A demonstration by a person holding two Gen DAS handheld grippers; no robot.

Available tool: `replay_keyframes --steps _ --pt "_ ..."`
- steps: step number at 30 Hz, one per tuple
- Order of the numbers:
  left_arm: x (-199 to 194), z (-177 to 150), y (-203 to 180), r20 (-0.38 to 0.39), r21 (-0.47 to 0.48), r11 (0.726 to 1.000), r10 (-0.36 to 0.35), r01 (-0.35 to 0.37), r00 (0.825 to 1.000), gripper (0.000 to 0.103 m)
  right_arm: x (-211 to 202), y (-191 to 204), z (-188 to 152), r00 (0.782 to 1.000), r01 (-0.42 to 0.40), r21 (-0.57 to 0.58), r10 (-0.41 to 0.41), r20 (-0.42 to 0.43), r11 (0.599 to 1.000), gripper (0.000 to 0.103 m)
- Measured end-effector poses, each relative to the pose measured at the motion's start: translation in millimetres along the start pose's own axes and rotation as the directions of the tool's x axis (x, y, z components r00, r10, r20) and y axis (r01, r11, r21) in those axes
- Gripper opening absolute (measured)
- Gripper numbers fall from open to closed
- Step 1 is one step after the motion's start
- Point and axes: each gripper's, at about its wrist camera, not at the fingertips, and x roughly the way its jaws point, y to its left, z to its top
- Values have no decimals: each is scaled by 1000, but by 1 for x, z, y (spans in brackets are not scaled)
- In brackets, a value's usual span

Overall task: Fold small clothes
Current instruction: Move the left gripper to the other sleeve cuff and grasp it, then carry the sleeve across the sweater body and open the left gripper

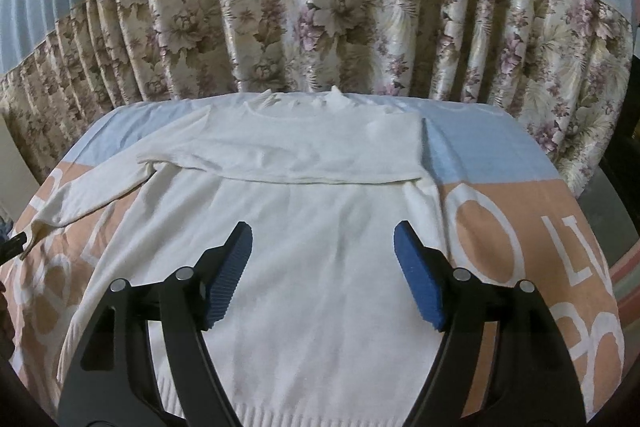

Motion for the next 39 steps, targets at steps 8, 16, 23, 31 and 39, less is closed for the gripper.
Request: replay_keyframes --steps 8,16,23,31,39 --pt "25 2 14 -48 -74 996 -56 52 997 77 0 4 0 1000 7 -10 -7 -6 1000 76" --pt "33 6 14 -45 -100 986 -139 134 989 52 4 6 -6 1000 3 -19 -4 -25 1000 78" --pt "30 11 5 -28 -97 974 -207 204 978 17 9 13 -9 999 -7 -24 6 -39 1000 79" --pt "3 26 -11 40 -74 976 -201 203 979 14 8 19 -6 999 -14 -49 13 -29 999 79" --pt "-44 51 -58 130 36 982 -189 186 973 14 8 5 -2 1000 7 -33 -7 -11 999 79"
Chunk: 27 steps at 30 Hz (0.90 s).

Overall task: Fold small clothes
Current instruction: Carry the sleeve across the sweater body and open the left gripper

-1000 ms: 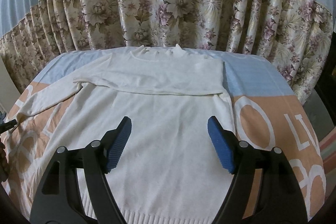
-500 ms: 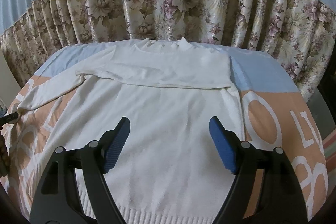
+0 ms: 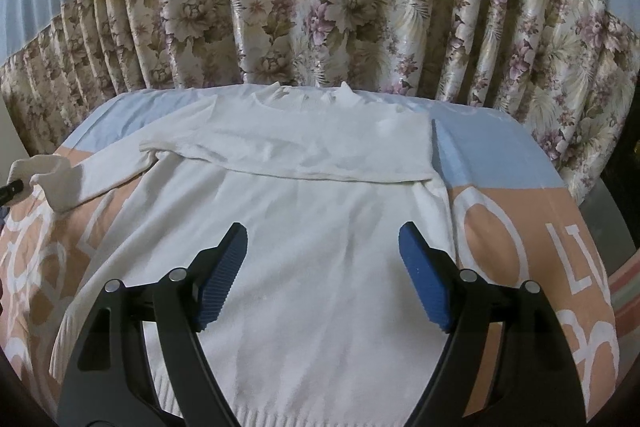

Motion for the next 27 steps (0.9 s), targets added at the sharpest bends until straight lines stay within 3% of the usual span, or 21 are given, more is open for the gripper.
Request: replay_keyframes --steps 14,19,27 --pt "-31 27 -166 20 141 977 -165 160 986 14 5 -56 1 1000 11 83 -11 2 997 80" --pt "-37 28 -238 8 210 953 -226 220 974 14 13 -87 -2 999 32 122 -31 -8 992 80" --pt "-34 0 -328 -53 276 905 -323 325 945 14 26 -128 -6 997 79 151 -75 -32 985 80"
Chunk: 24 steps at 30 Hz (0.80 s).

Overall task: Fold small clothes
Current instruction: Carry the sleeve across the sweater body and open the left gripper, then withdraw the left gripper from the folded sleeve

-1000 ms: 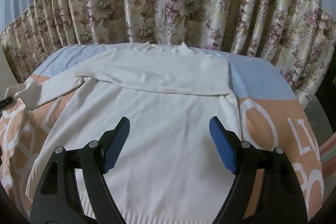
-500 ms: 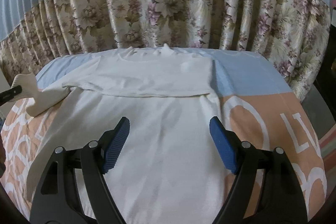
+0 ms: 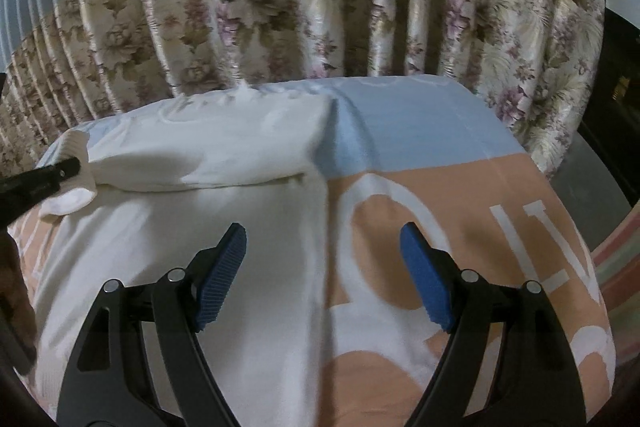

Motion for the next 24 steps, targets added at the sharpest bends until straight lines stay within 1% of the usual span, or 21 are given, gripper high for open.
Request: replay_keyframes --steps 2,6,7,8,9,10,11,12,14,17,19,20,21,24 --pt "10 -3 -15 -12 10 1000 -29 29 1000 15 4 -8 1 1000 12 2 -12 -4 1000 80" --pt "24 -10 -27 -47 16 998 -68 69 997 15 15 -18 6 1000 23 6 -23 -13 1000 80" --pt "28 -12 -27 -62 14 997 -80 81 995 19 16 -18 7 1000 24 4 -24 -14 1000 80" --pt "31 -13 -26 -72 7 995 -100 101 992 26 19 -17 8 1000 23 2 -23 -17 1000 80" --pt "30 -15 -24 -69 5 995 -98 99 993 33 21 -15 9 1000 21 1 -21 -17 1000 80" --pt "27 -16 -22 -54 2 996 -89 89 995 54 23 -13 10 1000 18 -2 -18 -17 1000 80" --pt "25 -17 -20 -42 -2 996 -86 86 995 71 25 -10 11 1000 17 -7 -17 -16 1000 81" --pt "21 -17 -15 -22 -13 996 -83 83 996 74 27 -6 12 1000 14 -12 -15 -16 1000 82" --pt "17 -17 -10 -13 -17 997 -76 75 997 75 28 0 13 1000 12 -23 -13 -14 1000 82" --pt "10 -16 2 10 -13 1000 -7 7 1000 76 29 13 15 1000 27 -47 -27 0 999 82" --pt "7 -16 10 18 -22 1000 22 -22 1000 76 31 21 17 999 42 -61 -42 9 997 83" --pt "4 -16 17 24 -28 998 63 -63 998 76 31 25 17 999 51 -67 -50 13 996 83" --pt "3 -17 23 26 -34 996 85 -84 996 76 32 30 18 998 62 -73 -61 20 995 83" --pt "3 -20 47 9 -77 993 94 -93 996 76 36 45 21 998 65 -87 -63 27 994 85"
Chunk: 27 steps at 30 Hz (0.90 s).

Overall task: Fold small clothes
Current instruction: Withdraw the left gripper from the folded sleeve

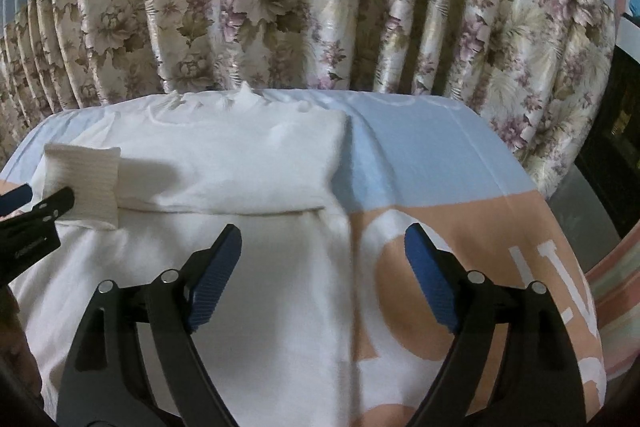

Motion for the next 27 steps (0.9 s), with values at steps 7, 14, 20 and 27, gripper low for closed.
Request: replay_keyframes --steps 7,14,20,27 --pt "-7 -6 31 -4 -71 974 -217 216 976 80 1 36 6 1000 -27 -39 28 9 999 86" --pt "-28 -7 22 46 -60 958 -279 281 959 80 -4 45 8 999 -39 -37 39 7 999 86" --pt "-33 -10 55 69 -73 981 -173 178 982 81 -15 47 8 997 -75 -30 75 18 997 86" --pt "-25 -27 101 56 -84 993 -75 80 996 81 -27 80 1 992 -121 -64 123 27 991 86"
